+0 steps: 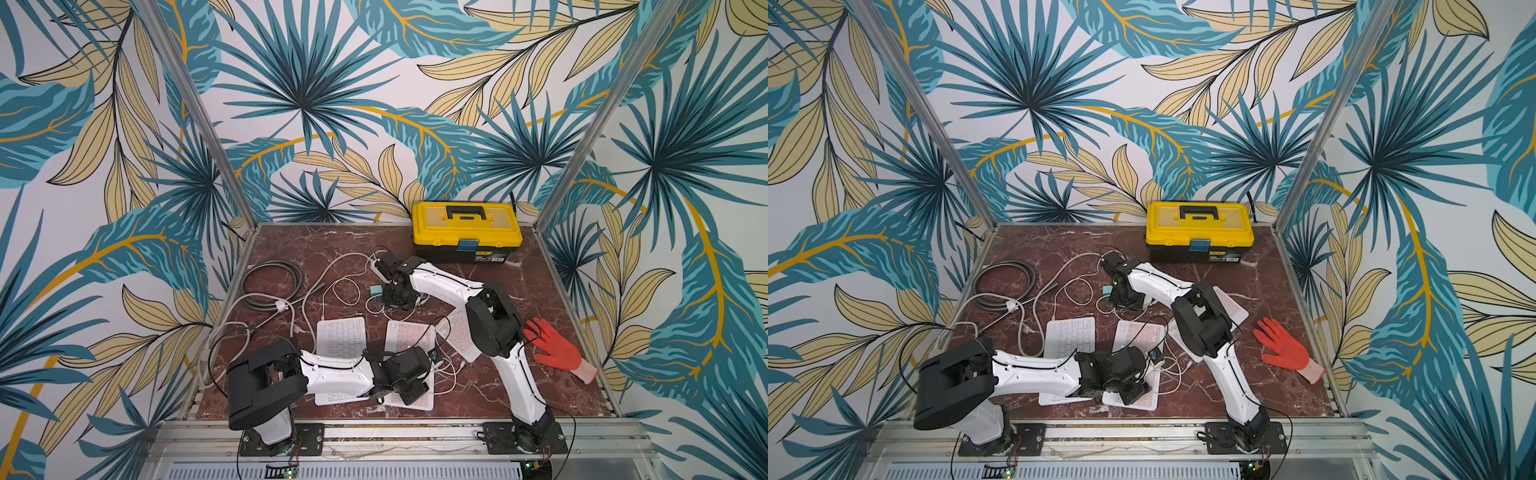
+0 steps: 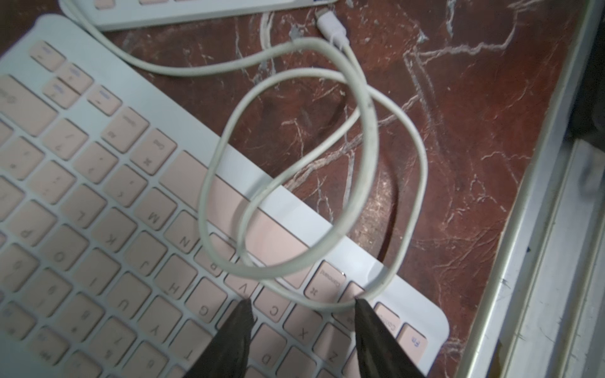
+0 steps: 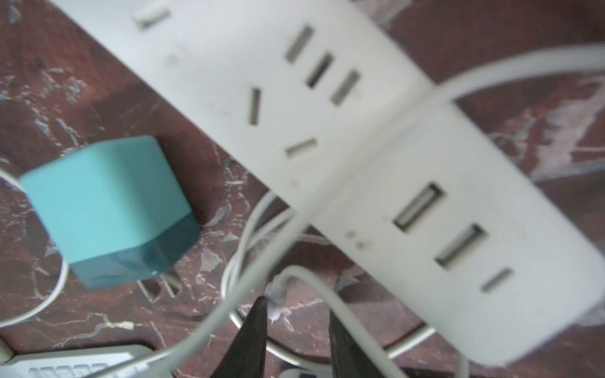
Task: Unplug the wireless keyboard
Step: Remove the power cord from the keyboard, then remove the plug from the socket.
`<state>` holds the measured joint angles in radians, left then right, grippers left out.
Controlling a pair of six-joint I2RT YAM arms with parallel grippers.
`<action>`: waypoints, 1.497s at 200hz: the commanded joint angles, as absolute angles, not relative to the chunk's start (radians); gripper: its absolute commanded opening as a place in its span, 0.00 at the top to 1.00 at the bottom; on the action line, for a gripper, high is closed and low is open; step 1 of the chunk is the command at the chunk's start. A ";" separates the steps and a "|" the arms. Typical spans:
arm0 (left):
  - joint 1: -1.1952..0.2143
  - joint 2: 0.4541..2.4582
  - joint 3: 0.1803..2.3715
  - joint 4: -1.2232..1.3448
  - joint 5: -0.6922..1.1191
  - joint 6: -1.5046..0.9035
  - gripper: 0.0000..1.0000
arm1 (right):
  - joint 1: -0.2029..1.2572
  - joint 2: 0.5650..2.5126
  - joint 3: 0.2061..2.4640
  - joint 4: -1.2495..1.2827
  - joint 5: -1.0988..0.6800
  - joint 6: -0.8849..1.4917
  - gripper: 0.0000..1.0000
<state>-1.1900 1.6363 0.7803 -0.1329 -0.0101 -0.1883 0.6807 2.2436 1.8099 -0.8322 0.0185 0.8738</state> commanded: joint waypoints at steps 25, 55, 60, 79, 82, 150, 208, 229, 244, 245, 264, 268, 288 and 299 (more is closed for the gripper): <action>-1.163 1.644 0.916 -0.392 -0.127 -0.170 0.44 | 0.629 2.016 1.648 -0.684 -0.016 0.803 0.63; -1.134 1.621 0.993 -0.445 -0.152 -0.172 0.43 | 0.575 1.909 1.542 -0.589 -0.074 0.769 0.62; -1.129 1.610 1.002 -0.445 -0.156 -0.173 0.43 | 0.566 1.894 1.533 -0.584 -0.084 0.762 0.62; -1.110 1.567 1.024 -0.444 -0.191 -0.186 0.41 | 0.534 1.855 1.509 -0.585 -0.116 0.724 0.62; -1.107 1.562 1.025 -0.444 -0.197 -0.190 0.41 | 0.530 1.850 1.505 -0.586 -0.119 0.716 0.62; -0.917 1.428 1.044 -0.479 -0.198 -0.348 0.39 | 0.473 1.820 1.428 -0.549 -0.196 0.591 0.62; -0.694 1.421 1.087 -0.513 -0.142 -0.471 0.39 | 0.472 1.871 1.493 -0.538 -0.260 0.446 0.63; -0.594 1.427 1.098 -0.512 -0.084 -0.552 0.40 | 0.472 1.909 1.539 -0.555 -0.268 0.415 0.64; -0.554 1.438 1.112 -0.510 -0.079 -0.549 0.40 | 0.472 1.927 1.559 -0.543 -0.274 0.398 0.65; -0.551 1.439 1.113 -0.511 -0.079 -0.547 0.40 | 0.472 1.928 1.559 -0.542 -0.275 0.396 0.65; -0.503 1.471 1.136 -0.510 -0.020 -0.532 0.41 | 0.475 1.960 1.587 -0.531 -0.307 0.361 0.65; -0.492 1.479 1.140 -0.510 -0.005 -0.533 0.41 | 0.475 1.969 1.598 -0.536 -0.311 0.349 0.65; -0.430 1.523 1.164 -0.511 0.094 -0.563 0.41 | 0.491 2.009 1.651 -0.568 -0.284 0.252 0.63; -0.406 1.546 1.179 -0.510 0.131 -0.570 0.42 | 0.501 2.027 1.667 -0.561 -0.271 0.188 0.63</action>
<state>-0.4603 1.4971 1.1435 -0.5049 0.0063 -0.5362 0.4778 1.9884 1.6272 -0.5503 -0.2775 0.3420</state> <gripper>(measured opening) 0.583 0.368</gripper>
